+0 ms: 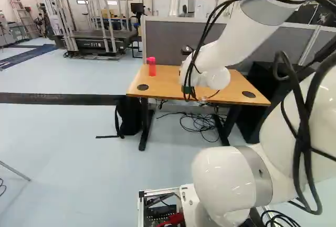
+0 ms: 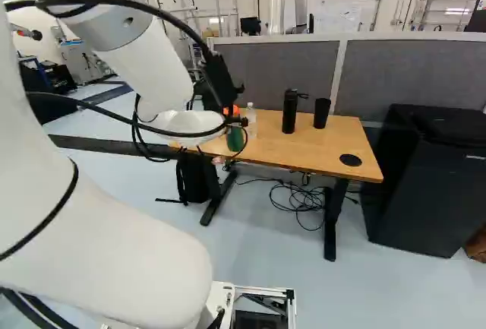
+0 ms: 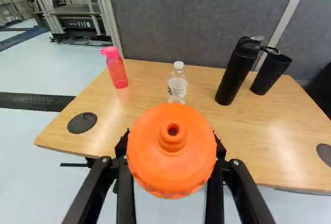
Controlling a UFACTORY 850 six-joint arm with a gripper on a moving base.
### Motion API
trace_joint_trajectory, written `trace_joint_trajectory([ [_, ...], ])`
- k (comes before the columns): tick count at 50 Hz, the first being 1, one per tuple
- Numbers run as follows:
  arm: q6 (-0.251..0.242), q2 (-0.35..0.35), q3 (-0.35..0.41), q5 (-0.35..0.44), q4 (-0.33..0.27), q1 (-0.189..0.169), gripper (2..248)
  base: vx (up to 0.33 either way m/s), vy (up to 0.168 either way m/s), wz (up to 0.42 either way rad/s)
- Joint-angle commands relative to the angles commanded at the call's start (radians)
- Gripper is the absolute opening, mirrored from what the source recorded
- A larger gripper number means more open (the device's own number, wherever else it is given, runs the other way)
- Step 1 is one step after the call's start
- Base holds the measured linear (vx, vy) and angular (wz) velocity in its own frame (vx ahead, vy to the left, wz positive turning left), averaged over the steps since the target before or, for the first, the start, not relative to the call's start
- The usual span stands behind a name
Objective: Pick up the green bottle from the table
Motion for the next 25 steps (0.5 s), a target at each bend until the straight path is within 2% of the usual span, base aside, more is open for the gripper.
trace_joint_trajectory([
  [25, 0.000, 0.037, 0.154, 0.150, 0.000, 0.031, 121, 0.000, 0.000, 0.000],
])
